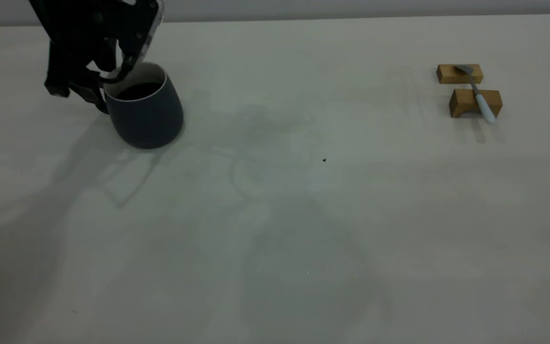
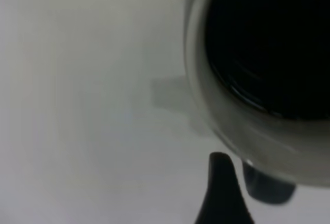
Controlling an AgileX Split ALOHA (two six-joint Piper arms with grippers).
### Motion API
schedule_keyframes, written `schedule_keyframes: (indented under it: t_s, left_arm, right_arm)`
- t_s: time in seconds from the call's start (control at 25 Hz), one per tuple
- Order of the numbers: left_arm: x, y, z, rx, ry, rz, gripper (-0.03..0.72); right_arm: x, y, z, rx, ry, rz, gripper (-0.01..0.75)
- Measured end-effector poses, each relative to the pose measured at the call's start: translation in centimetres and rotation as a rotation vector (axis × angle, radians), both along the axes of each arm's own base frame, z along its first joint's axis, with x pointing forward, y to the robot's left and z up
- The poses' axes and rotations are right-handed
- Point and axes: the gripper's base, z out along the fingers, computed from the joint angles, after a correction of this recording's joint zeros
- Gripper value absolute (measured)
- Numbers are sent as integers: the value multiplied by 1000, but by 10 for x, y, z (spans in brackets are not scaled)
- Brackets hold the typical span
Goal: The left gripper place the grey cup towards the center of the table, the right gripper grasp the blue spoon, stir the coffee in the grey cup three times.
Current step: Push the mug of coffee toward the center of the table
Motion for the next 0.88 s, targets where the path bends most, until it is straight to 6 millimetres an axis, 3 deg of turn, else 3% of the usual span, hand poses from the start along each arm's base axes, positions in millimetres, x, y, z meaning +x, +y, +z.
schedule_keyframes:
  t_s: [0.36,0.56,0.72,0.88]
  left_arm:
    - [-1,0,-9,5,20,0,555]
    - [-2,1,-8,9,34,22,403]
    - [-2,1,-9,5,38,49,221]
    - [-3,-4,-9,-6,35,81,215]
  right_arm:
    - [0,0,0,0,0,0,240]
    - [0,0,0,0,0,0,240]
    - [0,0,0,0,0,0,240]
    - [0,0,0,0,0,0,240]
